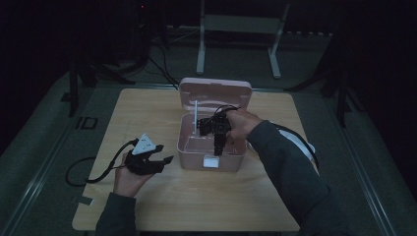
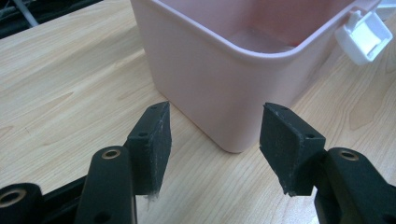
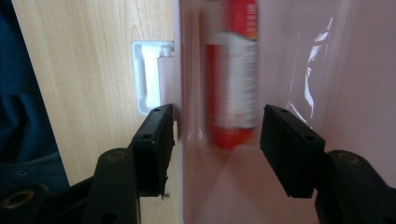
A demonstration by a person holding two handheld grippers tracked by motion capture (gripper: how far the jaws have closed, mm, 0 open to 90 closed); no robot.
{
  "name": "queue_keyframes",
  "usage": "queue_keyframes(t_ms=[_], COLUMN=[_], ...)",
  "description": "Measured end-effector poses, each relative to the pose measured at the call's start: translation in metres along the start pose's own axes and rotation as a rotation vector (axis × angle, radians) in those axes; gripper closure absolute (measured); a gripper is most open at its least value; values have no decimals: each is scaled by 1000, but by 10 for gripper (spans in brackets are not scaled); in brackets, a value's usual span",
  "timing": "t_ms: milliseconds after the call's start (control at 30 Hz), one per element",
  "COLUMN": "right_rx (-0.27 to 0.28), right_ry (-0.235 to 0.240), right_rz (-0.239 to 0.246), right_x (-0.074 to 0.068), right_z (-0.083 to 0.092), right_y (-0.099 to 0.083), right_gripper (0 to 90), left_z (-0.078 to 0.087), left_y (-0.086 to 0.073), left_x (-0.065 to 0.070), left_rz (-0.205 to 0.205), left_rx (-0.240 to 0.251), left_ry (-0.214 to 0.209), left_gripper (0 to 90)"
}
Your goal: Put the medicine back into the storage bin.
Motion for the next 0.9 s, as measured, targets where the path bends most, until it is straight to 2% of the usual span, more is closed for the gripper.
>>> queue_keyframes(t_ms=[167,367,500,533,700,767,900], right_rx=[21,43,70,70,92,98,98], right_ry=[-6,-20,-30,-30,-47,-51,-52], right_rz=[-5,-21,-59,-59,-107,-118,-170], right_x=[0,1,4,4,8,11,17], right_z=[6,14,21,21,27,26,23], right_y=[-3,-17,-38,-38,-66,-76,-101], right_gripper=[447,447,448,448,449,448,441], left_z=[0,0,0,0,0,0,0], left_y=[0,0,0,0,0,0,-1], left_x=[0,0,0,0,-1,-1,0], left_rz=[2,3,2,2,2,2,2], left_rx=[0,1,1,1,2,4,-2], left_ry=[1,0,0,0,4,4,2], left_gripper=[434,434,434,433,434,433,433])
Point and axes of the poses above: each handheld gripper's, and its own axes: z roughly backward along the jaws, y roughly out of its top, x roughly to its right, the point moved 9 cm from there along -z, roughly forward along the jaws, and after that the axes turned 8 degrees about y, right-handed, at the moved point
